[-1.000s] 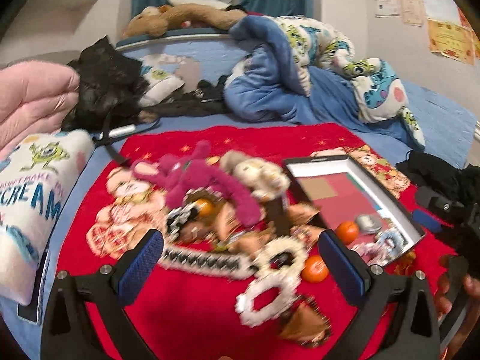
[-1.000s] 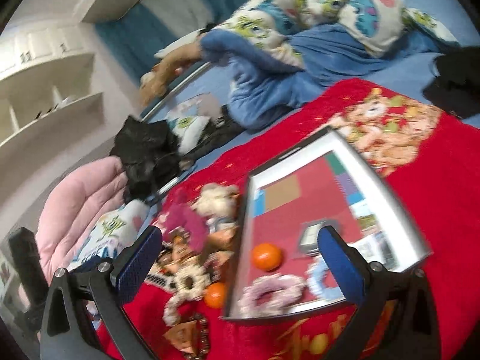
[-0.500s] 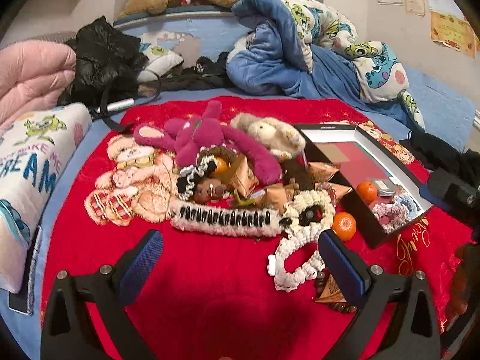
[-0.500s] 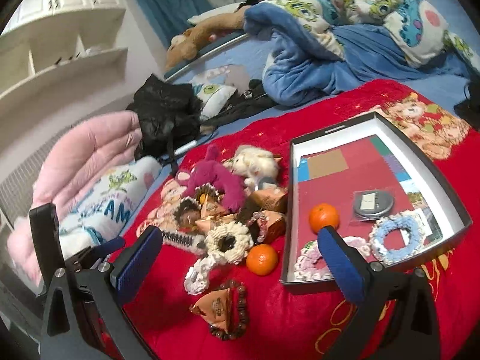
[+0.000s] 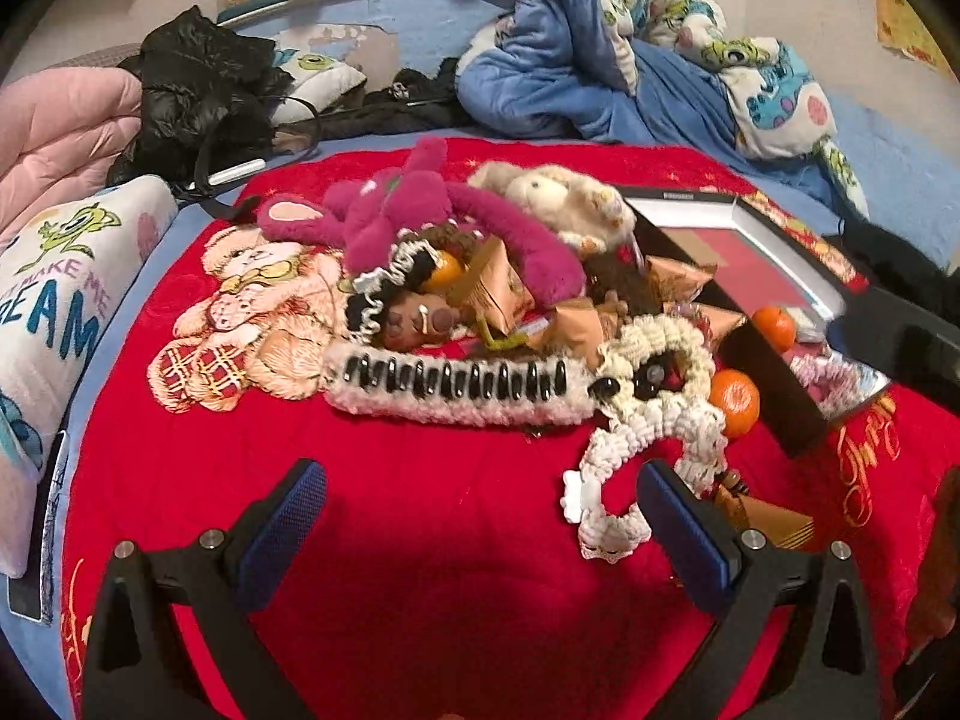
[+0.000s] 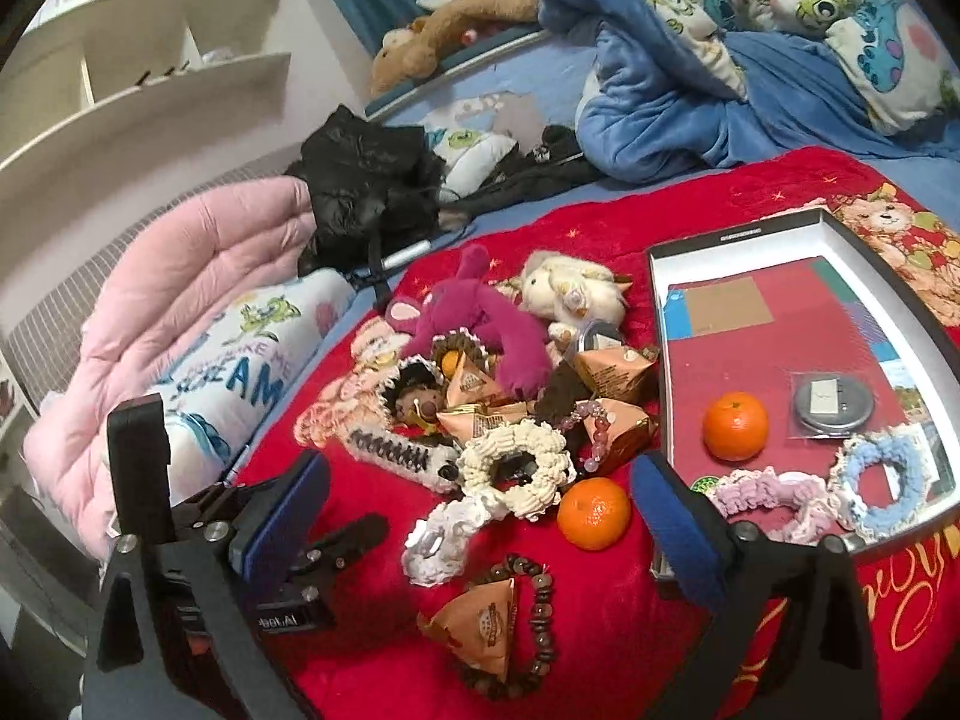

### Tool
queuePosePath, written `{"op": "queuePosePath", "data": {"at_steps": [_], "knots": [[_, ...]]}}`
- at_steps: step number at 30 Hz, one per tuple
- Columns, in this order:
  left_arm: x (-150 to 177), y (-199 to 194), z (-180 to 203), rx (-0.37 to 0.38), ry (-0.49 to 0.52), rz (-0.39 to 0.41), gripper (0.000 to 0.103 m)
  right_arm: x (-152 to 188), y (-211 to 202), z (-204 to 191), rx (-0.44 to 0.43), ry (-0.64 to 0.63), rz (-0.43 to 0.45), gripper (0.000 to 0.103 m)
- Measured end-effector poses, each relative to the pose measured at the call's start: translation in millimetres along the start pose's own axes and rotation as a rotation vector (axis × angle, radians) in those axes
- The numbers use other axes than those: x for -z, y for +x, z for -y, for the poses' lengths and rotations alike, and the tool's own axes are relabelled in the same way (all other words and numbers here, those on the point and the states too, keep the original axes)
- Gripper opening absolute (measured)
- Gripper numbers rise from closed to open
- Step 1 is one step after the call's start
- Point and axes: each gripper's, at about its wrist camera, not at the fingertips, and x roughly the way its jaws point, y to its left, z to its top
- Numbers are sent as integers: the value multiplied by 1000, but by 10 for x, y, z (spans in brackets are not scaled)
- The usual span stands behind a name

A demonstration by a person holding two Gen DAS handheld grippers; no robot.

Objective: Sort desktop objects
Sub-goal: 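Move both tools back from the box to the pile, then grasp the white crocheted scrunchie with the right tool while the left grasps a white crochet strand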

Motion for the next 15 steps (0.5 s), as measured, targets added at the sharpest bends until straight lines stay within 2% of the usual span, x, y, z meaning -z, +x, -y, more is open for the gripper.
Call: {"op": "queuePosePath", "data": {"at_steps": [7, 9, 12, 15], "knots": [[21, 142, 40, -11, 12, -40, 103, -17, 289, -15, 20, -31, -85, 83], [24, 169, 41, -14, 11, -46, 103, 8, 363, -26, 17, -40, -107, 72], [17, 221, 28, -19, 8, -57, 103, 31, 492, 3, 21, -25, -148, 62], [8, 282, 6, -23, -6, -73, 103, 51, 591, 46, 38, -13, -179, 57]]}}
